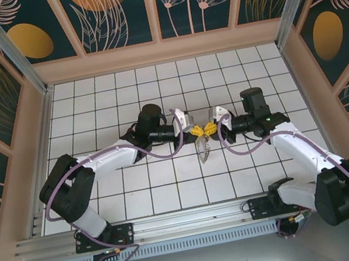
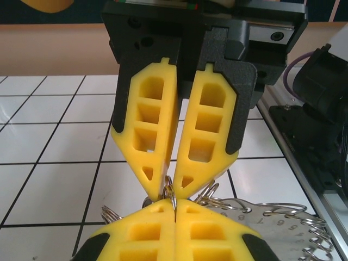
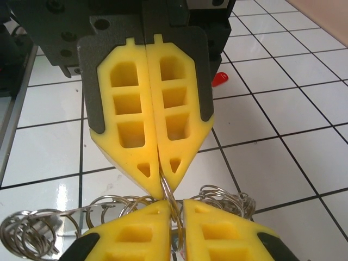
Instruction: Put the keys on the keyring
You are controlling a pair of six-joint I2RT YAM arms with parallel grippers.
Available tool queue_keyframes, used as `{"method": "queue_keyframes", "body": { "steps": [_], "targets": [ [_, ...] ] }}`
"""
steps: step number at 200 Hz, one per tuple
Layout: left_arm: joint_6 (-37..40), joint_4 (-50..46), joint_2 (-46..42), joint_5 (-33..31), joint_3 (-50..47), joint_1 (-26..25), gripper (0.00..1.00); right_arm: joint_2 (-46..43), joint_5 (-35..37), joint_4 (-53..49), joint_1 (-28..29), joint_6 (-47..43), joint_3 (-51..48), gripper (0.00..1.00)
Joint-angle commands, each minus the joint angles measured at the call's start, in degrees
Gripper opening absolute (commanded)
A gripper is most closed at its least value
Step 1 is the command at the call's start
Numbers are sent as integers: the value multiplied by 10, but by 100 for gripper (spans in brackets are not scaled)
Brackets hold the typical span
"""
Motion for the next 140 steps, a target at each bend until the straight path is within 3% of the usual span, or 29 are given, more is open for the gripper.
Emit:
{"method": "queue_keyframes", "body": {
  "steps": [1, 36, 74, 99, 140],
  "targets": [
    [-16, 66, -28, 63, -3, -5, 0, -4, -11, 24, -7, -13, -8, 11],
    [-29, 89, -33, 52, -13, -5, 0, -7, 4, 25, -8, -8, -4, 0],
    [82, -77, -23, 11, 39, -5, 0, -6, 52, -9, 10, -12, 24, 0],
    [146, -203, -3, -12, 86, -6, 7, -3, 84, -27, 32, -13, 44, 0],
    [186, -288, 19, -36, 127, -6, 15, 1, 116, -34, 58, -4, 68, 0]
  ]
}}
